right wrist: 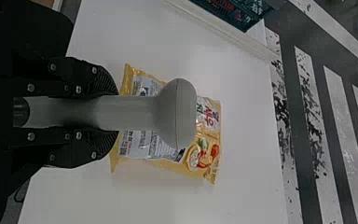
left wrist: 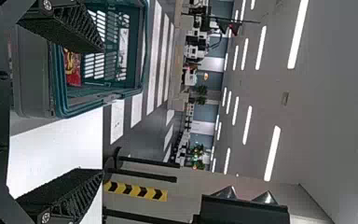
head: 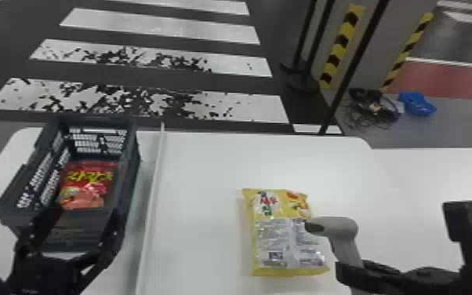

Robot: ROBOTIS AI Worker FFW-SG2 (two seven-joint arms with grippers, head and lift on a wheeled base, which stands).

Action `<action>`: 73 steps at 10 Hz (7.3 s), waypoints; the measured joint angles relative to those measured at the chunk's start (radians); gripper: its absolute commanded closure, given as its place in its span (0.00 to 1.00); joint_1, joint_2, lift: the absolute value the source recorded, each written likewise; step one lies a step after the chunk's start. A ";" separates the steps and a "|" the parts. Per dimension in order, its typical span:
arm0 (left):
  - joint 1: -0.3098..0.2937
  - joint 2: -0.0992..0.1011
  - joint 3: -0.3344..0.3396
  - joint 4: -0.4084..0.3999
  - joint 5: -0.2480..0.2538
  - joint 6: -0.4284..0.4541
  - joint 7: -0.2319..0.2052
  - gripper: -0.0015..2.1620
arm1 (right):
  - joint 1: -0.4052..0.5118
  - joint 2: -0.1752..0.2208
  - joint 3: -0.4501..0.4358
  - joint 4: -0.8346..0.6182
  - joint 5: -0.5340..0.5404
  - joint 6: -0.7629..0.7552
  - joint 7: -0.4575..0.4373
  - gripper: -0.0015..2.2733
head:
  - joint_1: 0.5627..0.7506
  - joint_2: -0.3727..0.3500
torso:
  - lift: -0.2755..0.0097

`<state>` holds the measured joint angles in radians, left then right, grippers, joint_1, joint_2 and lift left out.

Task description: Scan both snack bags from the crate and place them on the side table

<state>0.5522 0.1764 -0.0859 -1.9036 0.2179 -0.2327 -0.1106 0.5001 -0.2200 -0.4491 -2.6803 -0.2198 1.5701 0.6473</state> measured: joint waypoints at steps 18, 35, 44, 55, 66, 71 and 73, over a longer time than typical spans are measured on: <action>-0.012 0.000 -0.016 0.021 0.005 -0.006 -0.003 0.04 | 0.021 0.101 0.647 0.068 0.525 0.000 -0.374 0.99 | 0.70 0.47 | 0.63; -0.011 -0.003 -0.018 0.023 0.002 -0.004 -0.003 0.04 | -0.034 0.100 0.575 0.112 0.516 0.000 -0.388 0.99 | 0.70 0.40 | 0.63; -0.003 -0.009 -0.018 0.013 -0.004 0.002 -0.001 0.04 | -0.236 -0.012 0.180 0.406 0.274 -0.047 -0.371 0.99 | 0.70 0.08 | 0.63; -0.011 -0.011 -0.017 0.018 -0.005 0.024 -0.001 0.04 | -0.496 -0.191 0.161 1.081 0.222 -0.593 -0.275 0.99 | 0.70 0.03 | 0.63; -0.006 -0.005 -0.020 0.014 -0.005 0.023 0.000 0.04 | -0.515 -0.206 0.201 1.189 0.216 -0.669 -0.296 0.00 | 0.70 0.03 | 0.63; -0.005 -0.006 -0.016 0.014 -0.005 0.023 0.002 0.04 | -0.432 -0.190 0.116 0.969 0.201 -0.508 -0.297 0.03 | 0.70 0.03 | 0.63; -0.005 -0.006 -0.015 0.016 -0.005 0.023 0.002 0.04 | -0.369 -0.184 0.051 0.829 0.092 -0.364 -0.233 0.04 | 0.70 0.03 | 0.63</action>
<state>0.5477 0.1702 -0.1012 -1.8874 0.2132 -0.2093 -0.1089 0.1315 -0.4035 -0.3983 -1.8516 -0.1274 1.2057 0.4140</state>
